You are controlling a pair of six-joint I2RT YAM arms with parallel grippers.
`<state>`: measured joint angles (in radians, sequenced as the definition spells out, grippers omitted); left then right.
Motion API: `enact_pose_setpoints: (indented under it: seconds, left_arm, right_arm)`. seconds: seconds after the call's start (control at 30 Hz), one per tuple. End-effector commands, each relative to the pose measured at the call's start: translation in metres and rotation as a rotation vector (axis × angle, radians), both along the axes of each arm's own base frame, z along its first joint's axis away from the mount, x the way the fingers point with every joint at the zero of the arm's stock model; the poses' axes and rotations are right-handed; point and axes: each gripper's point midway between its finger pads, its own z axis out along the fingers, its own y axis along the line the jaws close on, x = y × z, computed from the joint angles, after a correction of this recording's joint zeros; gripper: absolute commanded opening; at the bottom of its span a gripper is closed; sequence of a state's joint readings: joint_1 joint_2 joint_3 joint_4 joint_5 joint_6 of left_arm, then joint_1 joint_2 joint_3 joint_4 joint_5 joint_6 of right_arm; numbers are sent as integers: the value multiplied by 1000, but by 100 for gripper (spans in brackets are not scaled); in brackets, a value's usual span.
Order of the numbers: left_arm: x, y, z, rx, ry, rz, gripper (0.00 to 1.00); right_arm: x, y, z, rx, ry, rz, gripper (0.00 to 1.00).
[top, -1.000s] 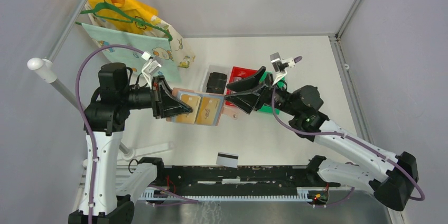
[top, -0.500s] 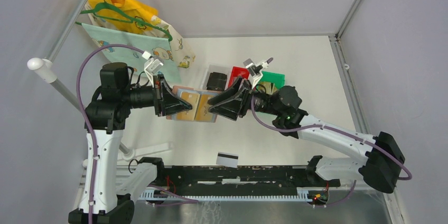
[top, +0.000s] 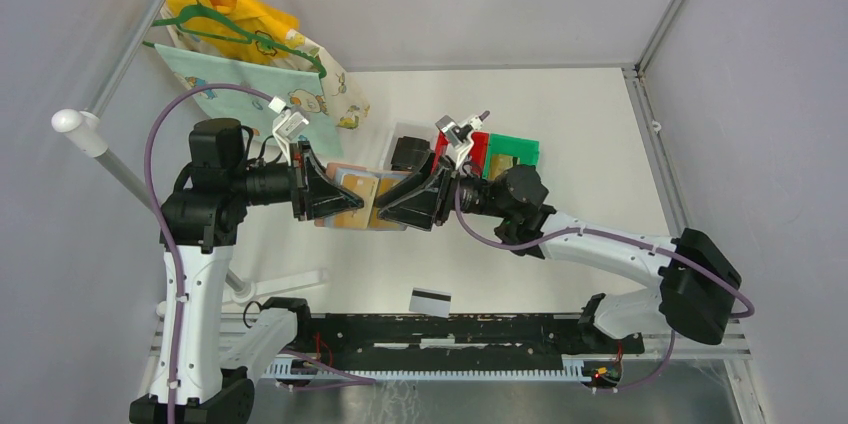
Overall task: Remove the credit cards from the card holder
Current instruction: Remove the credit card from the card holder.
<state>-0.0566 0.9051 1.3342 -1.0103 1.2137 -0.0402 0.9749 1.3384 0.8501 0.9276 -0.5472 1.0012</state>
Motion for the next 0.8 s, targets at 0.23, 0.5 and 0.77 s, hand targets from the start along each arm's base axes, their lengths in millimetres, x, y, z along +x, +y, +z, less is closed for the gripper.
enact_pose_setpoints:
  seconds: [0.23, 0.5, 0.77]
  left_arm:
    - [-18, -3, 12, -33, -76, -85, 17]
    - [-24, -2, 8, -29, -74, -98, 20]
    - [1, 5, -14, 70, -64, 7, 21]
  right_arm:
    - [-4, 6, 38, 119, -37, 49, 41]
    - [12, 20, 30, 56, -13, -2, 22]
    - [35, 28, 13, -79, -16, -141, 29]
